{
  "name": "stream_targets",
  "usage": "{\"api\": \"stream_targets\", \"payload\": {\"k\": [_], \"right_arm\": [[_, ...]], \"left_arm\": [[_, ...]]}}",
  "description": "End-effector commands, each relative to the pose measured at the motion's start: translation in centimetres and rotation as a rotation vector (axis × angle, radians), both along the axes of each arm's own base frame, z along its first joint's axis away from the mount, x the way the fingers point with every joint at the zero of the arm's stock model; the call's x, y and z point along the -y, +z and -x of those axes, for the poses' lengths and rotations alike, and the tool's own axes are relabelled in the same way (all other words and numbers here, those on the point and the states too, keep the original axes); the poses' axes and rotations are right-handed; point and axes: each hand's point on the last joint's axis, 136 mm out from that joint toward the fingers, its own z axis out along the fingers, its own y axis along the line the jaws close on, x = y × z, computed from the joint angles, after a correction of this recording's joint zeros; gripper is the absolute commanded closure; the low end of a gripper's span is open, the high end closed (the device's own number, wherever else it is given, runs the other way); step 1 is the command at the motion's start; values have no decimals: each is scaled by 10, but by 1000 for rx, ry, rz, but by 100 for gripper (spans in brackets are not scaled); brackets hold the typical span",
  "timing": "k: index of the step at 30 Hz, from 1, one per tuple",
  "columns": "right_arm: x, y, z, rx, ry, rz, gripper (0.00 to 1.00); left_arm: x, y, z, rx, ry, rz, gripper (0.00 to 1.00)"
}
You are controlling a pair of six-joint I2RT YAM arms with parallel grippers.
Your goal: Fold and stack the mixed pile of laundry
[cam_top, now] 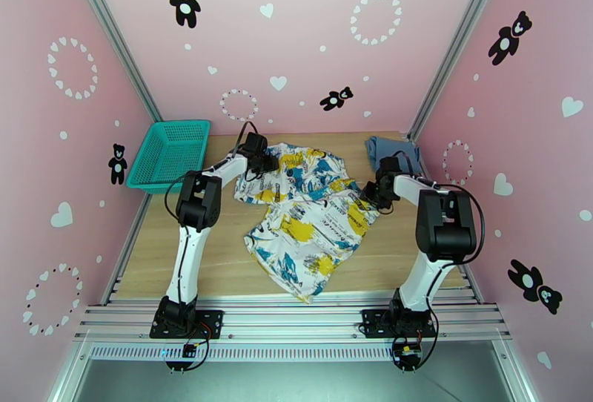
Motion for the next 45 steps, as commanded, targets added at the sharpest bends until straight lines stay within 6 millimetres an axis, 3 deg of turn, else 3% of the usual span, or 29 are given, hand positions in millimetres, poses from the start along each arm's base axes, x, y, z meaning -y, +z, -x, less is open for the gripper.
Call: {"api": "stream_targets", "payload": {"k": [1,3,5,9,11,13,16,19,22,26,31,34,37,45], "right_arm": [[-22,-7,52,-77,-44,-18,62],[-24,-5,72,-52,-79,-9,61],[-28,3,88,-25,-70,12,58],[-23,32,105,21,-23,56,52],[-18,50,104,55,6,76,46],[-15,62,98,65,38,60,43],[-11,62,85,50,80,27,42],[-14,52,73,2,132,-20,42],[-12,39,69,-41,139,-15,43],[-2,25,85,-102,95,22,43],[5,8,109,-135,12,-6,42],[-4,-3,113,-141,5,-80,43],[-1,-9,112,-130,-19,-92,43],[-6,-4,102,-85,-40,-150,61]], "left_arm": [[5,-24,5,-79,-61,22,50],[5,-10,-5,-29,-87,24,49],[8,17,-11,31,-131,36,46],[10,88,-14,131,-189,52,39],[10,126,-6,171,-208,60,35],[6,149,8,185,-205,48,33],[-10,161,43,154,-149,30,33],[-23,150,95,110,-99,31,33],[-35,133,162,53,-62,-13,32],[-56,96,253,-80,18,-112,29],[-71,66,339,-215,104,-150,25],[-69,48,380,-291,91,-182,24],[-65,33,412,-355,63,-209,21],[-40,11,467,-427,-17,-188,16]]}}
